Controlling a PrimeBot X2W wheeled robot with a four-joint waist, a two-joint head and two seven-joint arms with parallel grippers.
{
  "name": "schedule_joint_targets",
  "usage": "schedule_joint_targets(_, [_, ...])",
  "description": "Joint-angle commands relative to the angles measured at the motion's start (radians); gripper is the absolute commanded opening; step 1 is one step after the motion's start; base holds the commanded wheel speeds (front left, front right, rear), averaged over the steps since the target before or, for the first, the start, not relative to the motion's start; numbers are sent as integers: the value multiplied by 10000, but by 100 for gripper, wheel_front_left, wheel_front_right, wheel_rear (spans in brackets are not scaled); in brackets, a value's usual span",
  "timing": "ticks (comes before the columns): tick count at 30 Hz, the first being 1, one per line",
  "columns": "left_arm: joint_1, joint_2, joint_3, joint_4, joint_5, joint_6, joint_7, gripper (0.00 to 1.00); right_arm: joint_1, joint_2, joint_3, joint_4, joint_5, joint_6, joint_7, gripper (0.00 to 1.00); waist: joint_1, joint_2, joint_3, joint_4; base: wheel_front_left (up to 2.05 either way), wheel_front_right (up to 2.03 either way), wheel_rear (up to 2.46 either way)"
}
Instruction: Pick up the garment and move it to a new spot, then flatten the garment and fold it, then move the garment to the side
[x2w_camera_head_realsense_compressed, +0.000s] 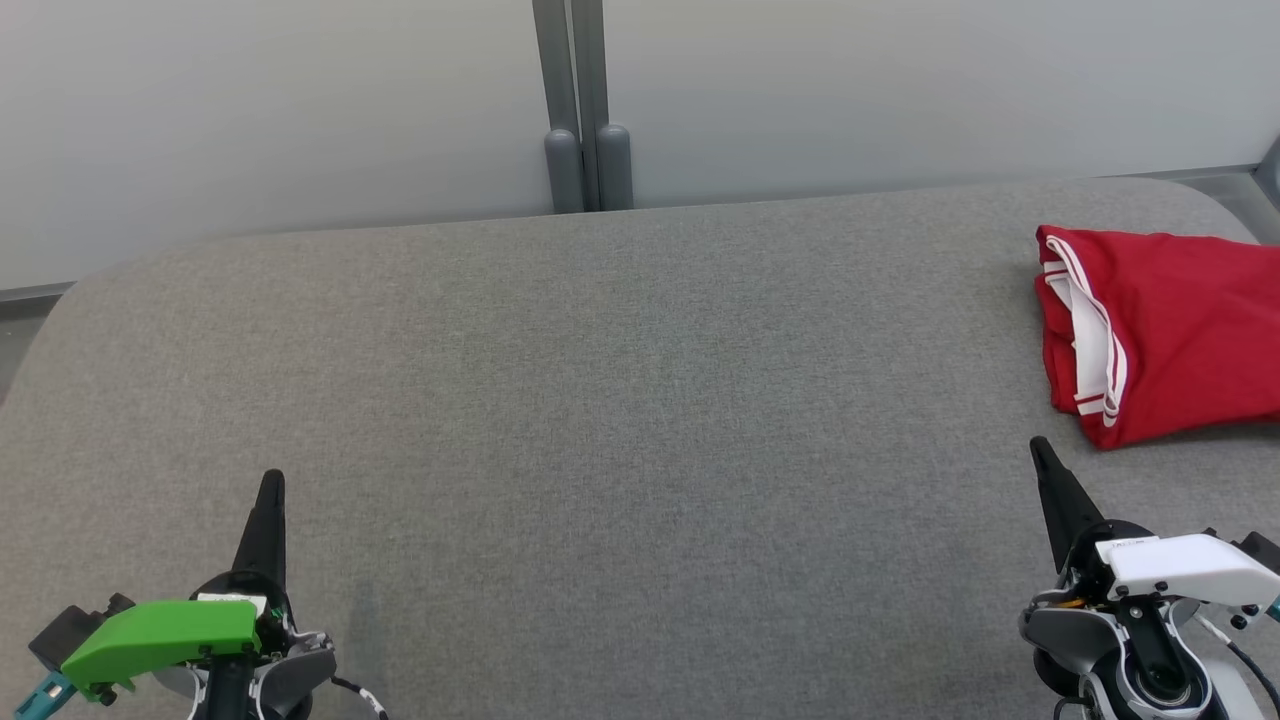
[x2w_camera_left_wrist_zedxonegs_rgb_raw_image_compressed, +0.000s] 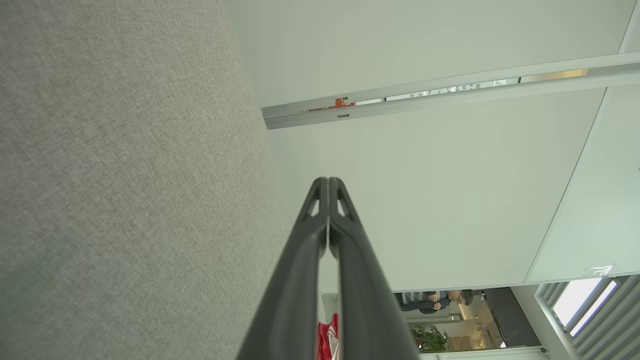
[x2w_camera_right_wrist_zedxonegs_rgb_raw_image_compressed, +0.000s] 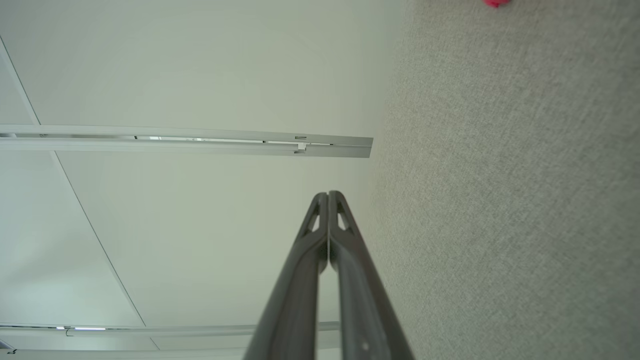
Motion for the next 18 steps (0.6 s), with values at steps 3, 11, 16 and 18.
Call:
schedule_joint_targets(3, [-188, 53, 92, -51, -371, -75, 105, 0, -170, 26, -88, -61, 294, 4, 103, 0, 0, 0, 18, 11, 0, 0, 0])
schedule_joint_targets(11, [-268, 55, 142, -53, -918, -91, 256, 0, -189, 82, -183, -59, 727, 4, 261, 0, 0, 0, 60, 36, 0, 0, 0])
schedule_joint_targets(16, [-266, 55, 157, -49, -1100, -108, 313, 0, -183, 107, -223, -56, 919, 4, 319, 0, 0, 0, 82, 49, 0, 0, 0])
schedule_joint_targets(18, [-265, 55, 157, -49, -1097, -107, 313, 0, -183, 107, -222, -54, 919, 4, 319, 0, 0, 0, 82, 49, 0, 0, 0])
